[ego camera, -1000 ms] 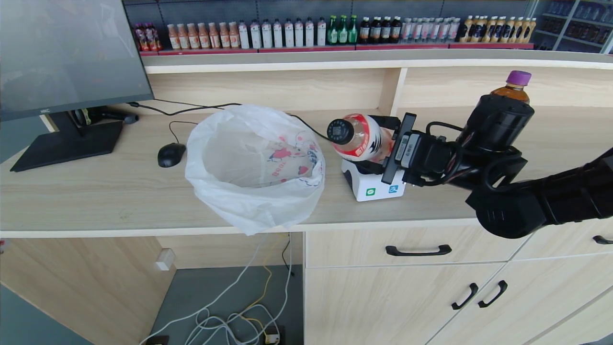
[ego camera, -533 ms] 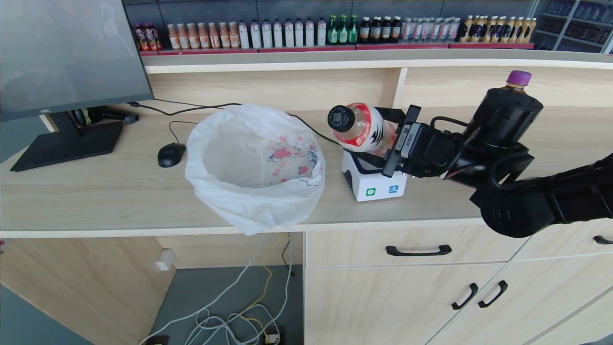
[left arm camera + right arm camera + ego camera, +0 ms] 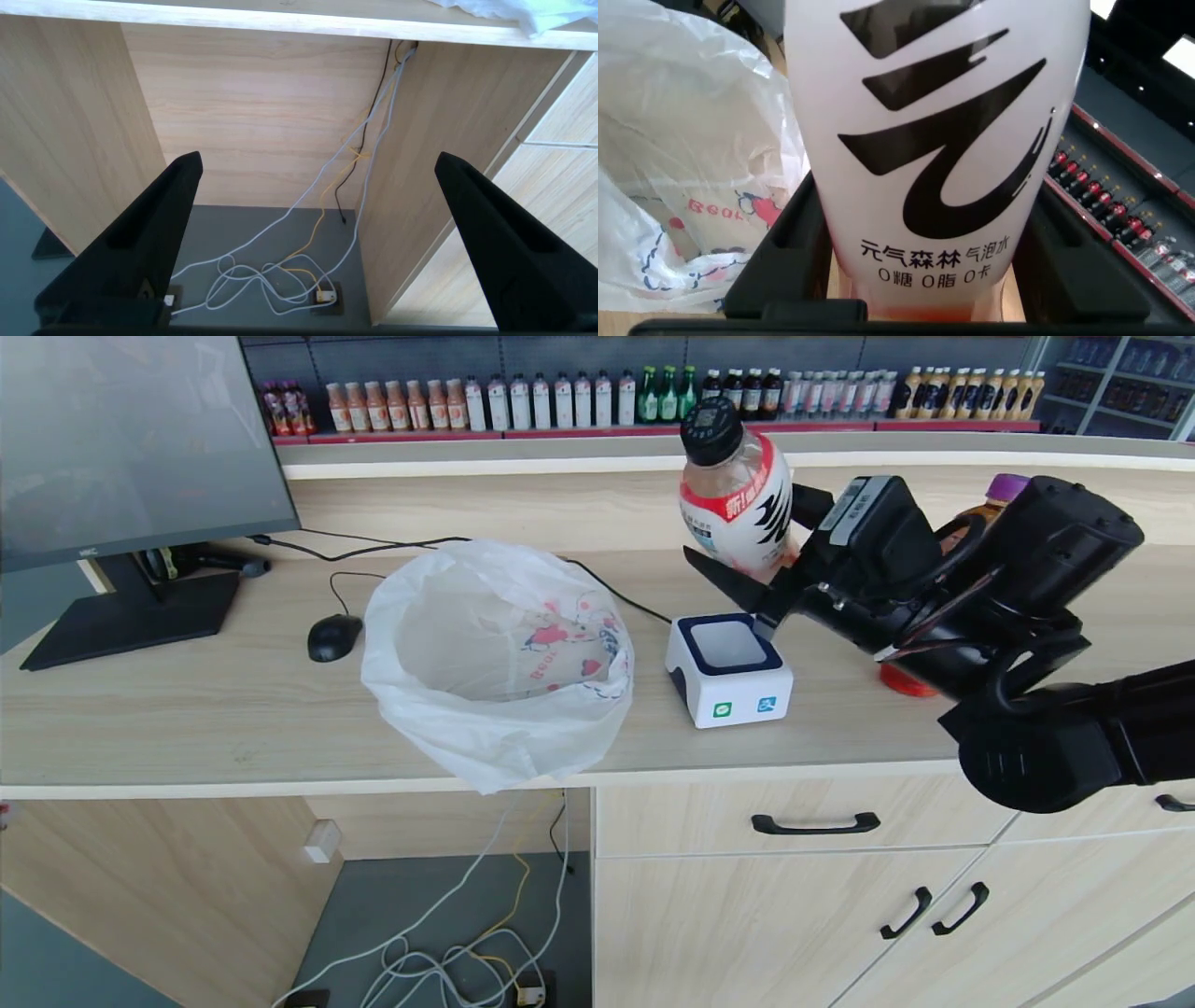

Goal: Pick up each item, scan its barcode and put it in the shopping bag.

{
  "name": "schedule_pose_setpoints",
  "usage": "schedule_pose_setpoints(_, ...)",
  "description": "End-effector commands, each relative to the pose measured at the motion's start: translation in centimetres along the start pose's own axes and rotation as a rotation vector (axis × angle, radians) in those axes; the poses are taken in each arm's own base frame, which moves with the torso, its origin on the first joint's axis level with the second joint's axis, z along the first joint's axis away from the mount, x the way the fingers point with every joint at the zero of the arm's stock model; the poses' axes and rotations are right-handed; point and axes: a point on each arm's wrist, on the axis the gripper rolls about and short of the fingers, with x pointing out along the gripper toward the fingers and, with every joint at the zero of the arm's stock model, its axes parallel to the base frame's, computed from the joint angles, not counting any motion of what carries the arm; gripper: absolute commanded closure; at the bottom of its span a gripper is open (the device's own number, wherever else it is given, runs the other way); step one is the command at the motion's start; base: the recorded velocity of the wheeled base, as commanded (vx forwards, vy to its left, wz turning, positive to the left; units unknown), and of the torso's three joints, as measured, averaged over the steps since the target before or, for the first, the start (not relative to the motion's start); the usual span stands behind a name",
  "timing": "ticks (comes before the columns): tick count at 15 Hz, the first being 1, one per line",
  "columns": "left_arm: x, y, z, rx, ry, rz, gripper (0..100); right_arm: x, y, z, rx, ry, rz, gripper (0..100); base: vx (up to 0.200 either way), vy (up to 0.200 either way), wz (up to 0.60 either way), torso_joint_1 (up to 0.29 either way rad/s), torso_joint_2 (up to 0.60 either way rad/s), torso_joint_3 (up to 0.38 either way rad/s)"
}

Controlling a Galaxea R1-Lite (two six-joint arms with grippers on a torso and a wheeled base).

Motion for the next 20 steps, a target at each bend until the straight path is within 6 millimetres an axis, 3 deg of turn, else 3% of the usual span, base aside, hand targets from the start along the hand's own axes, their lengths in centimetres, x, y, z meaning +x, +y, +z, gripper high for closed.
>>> schedule_pose_setpoints(1, 0.0, 0.0, 0.0, 0.001, 0.0, 0.0, 0, 0.1, 0.7, -0.3, 0.043, -0.001, -0.033, 100, 0.0, 0.0, 0.0, 0.0, 0.0, 0.0)
schedule_pose_setpoints(7, 0.0, 0.0, 0.0, -0.002, 0.0, 0.0, 0, -2.5, 3.4, -2.0, 0.51, 0.14, -0.416, 100, 0.0, 0.0, 0.0, 0.0, 0.0, 0.0)
schedule_pose_setpoints(11, 0.0, 0.0, 0.0, -0.002, 0.0, 0.0, 0, -2.2, 4.0, -2.8, 0.57, 0.153, -0.43, 100, 0.0, 0.0, 0.0, 0.0, 0.0, 0.0)
schedule_pose_setpoints(14, 0.0, 0.0, 0.0, -0.002, 0.0, 0.0, 0, -1.7, 4.7, -2.0, 0.649, 0.13, -0.432, 100, 0.0, 0.0, 0.0, 0.0, 0.0, 0.0)
schedule_pose_setpoints(20, 0.0, 0.0, 0.0, -0.002, 0.0, 0.0, 0, -0.8, 3.1, -0.8, 0.705, 0.058, -0.524, 100, 0.0, 0.0, 0.0, 0.0, 0.0, 0.0)
